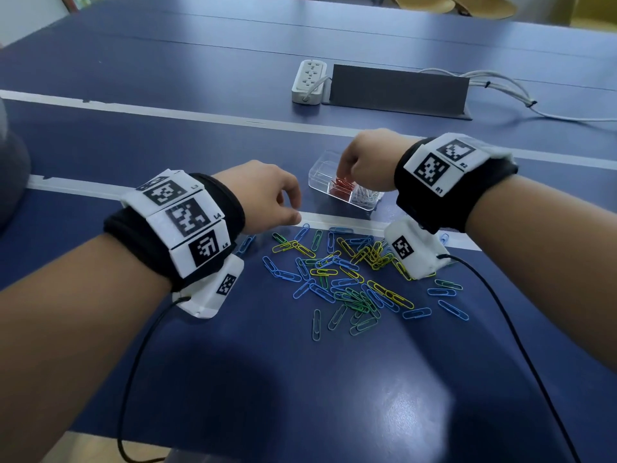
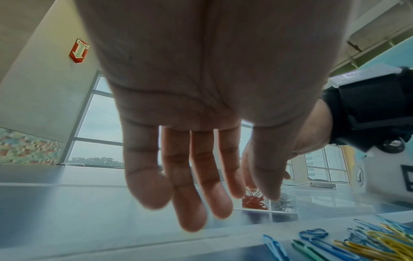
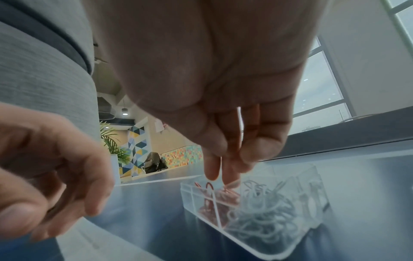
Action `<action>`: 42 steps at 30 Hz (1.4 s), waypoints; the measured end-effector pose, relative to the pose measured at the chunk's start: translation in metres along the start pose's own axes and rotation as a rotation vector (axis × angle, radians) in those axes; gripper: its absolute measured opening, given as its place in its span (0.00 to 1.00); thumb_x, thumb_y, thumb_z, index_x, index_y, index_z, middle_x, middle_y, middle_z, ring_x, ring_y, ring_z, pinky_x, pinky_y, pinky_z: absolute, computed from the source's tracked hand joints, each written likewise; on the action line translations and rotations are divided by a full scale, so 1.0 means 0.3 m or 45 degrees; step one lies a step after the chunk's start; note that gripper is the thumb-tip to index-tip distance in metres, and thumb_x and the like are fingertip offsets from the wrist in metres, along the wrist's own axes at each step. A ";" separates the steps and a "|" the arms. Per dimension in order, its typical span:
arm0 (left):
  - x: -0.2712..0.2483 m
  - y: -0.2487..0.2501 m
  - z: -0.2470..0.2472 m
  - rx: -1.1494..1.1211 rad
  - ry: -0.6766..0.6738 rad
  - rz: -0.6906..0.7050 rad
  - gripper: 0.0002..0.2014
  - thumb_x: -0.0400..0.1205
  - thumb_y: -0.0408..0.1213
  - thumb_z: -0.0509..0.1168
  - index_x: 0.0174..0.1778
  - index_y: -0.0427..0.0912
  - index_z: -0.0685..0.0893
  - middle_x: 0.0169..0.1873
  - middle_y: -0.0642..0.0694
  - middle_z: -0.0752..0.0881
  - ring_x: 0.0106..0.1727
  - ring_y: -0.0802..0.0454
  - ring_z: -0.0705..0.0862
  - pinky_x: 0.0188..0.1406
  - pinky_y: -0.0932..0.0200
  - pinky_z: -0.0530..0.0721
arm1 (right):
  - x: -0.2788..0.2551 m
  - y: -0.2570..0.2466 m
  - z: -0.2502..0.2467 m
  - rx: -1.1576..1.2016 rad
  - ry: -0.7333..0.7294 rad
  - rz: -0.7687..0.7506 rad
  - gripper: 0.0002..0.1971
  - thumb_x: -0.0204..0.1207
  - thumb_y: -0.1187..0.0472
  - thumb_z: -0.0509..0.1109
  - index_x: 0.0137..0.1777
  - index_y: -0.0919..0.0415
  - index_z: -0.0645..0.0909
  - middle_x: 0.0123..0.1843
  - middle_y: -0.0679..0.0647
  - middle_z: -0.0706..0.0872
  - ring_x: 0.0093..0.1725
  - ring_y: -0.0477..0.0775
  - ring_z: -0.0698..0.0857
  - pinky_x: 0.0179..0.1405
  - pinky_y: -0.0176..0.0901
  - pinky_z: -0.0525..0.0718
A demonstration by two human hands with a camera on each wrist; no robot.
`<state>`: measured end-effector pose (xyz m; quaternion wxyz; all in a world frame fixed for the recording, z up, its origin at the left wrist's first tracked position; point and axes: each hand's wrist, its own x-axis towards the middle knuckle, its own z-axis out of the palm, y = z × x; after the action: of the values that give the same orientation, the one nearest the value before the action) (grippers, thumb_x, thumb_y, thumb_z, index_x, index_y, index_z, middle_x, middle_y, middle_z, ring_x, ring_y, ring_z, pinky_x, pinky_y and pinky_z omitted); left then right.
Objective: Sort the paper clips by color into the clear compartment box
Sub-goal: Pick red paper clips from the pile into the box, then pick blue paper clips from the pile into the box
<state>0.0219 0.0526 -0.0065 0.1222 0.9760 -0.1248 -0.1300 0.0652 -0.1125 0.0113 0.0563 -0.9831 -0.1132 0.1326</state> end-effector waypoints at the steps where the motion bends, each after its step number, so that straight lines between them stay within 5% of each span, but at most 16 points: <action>1: -0.001 -0.001 0.000 -0.002 -0.005 -0.003 0.11 0.78 0.50 0.66 0.54 0.51 0.84 0.46 0.52 0.85 0.44 0.51 0.78 0.47 0.62 0.72 | 0.003 0.000 0.004 -0.030 -0.017 0.002 0.19 0.76 0.66 0.55 0.60 0.61 0.85 0.60 0.58 0.87 0.60 0.63 0.83 0.62 0.51 0.83; 9: 0.004 0.012 0.000 -0.011 0.009 0.011 0.11 0.78 0.50 0.66 0.54 0.51 0.84 0.43 0.53 0.84 0.43 0.51 0.78 0.48 0.61 0.76 | 0.014 0.009 0.036 -0.055 0.027 -0.100 0.12 0.74 0.62 0.65 0.53 0.55 0.87 0.54 0.54 0.89 0.54 0.60 0.86 0.47 0.42 0.80; 12: 0.018 0.029 0.004 -0.010 0.050 0.041 0.13 0.77 0.49 0.67 0.56 0.51 0.83 0.45 0.52 0.84 0.44 0.51 0.77 0.51 0.59 0.77 | -0.001 0.022 0.050 -0.056 -0.024 -0.157 0.10 0.72 0.61 0.68 0.50 0.54 0.88 0.48 0.54 0.90 0.51 0.60 0.86 0.50 0.44 0.84; 16: 0.055 0.073 0.019 -0.011 0.124 0.093 0.28 0.73 0.47 0.72 0.69 0.53 0.73 0.65 0.46 0.74 0.58 0.46 0.79 0.63 0.53 0.77 | -0.018 0.045 0.036 -0.013 -0.112 -0.203 0.11 0.69 0.64 0.72 0.47 0.48 0.89 0.40 0.45 0.89 0.47 0.51 0.85 0.55 0.45 0.84; 20: 0.101 0.103 0.026 0.031 0.102 0.146 0.37 0.71 0.43 0.74 0.76 0.52 0.65 0.73 0.46 0.70 0.72 0.45 0.73 0.71 0.49 0.74 | -0.026 0.054 0.018 0.016 -0.042 -0.247 0.13 0.73 0.64 0.70 0.52 0.48 0.89 0.40 0.43 0.88 0.45 0.48 0.83 0.44 0.37 0.78; 23: 0.118 0.107 0.031 0.054 0.099 0.135 0.34 0.73 0.41 0.73 0.74 0.50 0.67 0.69 0.44 0.76 0.70 0.44 0.75 0.68 0.50 0.74 | -0.018 0.053 0.015 0.003 0.098 -0.255 0.12 0.73 0.63 0.72 0.55 0.51 0.87 0.49 0.49 0.90 0.49 0.51 0.83 0.49 0.36 0.76; 27: 0.105 0.092 0.025 -0.023 0.106 0.120 0.32 0.74 0.42 0.72 0.74 0.51 0.68 0.66 0.45 0.76 0.61 0.45 0.78 0.64 0.52 0.75 | -0.020 0.057 0.018 0.036 0.180 -0.267 0.10 0.73 0.63 0.72 0.52 0.52 0.88 0.45 0.48 0.88 0.44 0.48 0.80 0.50 0.34 0.73; 31: 0.068 0.047 -0.007 -0.066 0.146 0.101 0.21 0.75 0.43 0.71 0.63 0.50 0.78 0.52 0.48 0.81 0.45 0.51 0.75 0.53 0.60 0.74 | -0.035 0.052 0.024 -0.022 0.083 -0.326 0.14 0.73 0.65 0.64 0.51 0.53 0.89 0.47 0.50 0.91 0.43 0.49 0.80 0.51 0.35 0.77; 35: 0.020 -0.017 -0.023 0.024 0.011 0.009 0.09 0.75 0.43 0.71 0.50 0.49 0.83 0.40 0.52 0.82 0.41 0.51 0.78 0.45 0.63 0.72 | -0.045 0.044 0.021 -0.020 0.129 -0.363 0.16 0.74 0.66 0.62 0.53 0.54 0.89 0.40 0.49 0.86 0.41 0.50 0.76 0.46 0.33 0.72; 42: -0.009 -0.064 -0.015 0.171 -0.146 -0.155 0.06 0.71 0.46 0.74 0.39 0.51 0.85 0.34 0.56 0.83 0.39 0.54 0.80 0.35 0.62 0.75 | -0.095 -0.060 0.067 -0.091 0.049 -0.585 0.16 0.74 0.64 0.62 0.55 0.50 0.87 0.40 0.48 0.83 0.41 0.48 0.74 0.47 0.34 0.73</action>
<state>0.0246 0.0724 -0.0068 0.0410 0.9787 -0.0807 -0.1842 0.0293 -0.1002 0.0017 0.0523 -0.9351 -0.3377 0.0936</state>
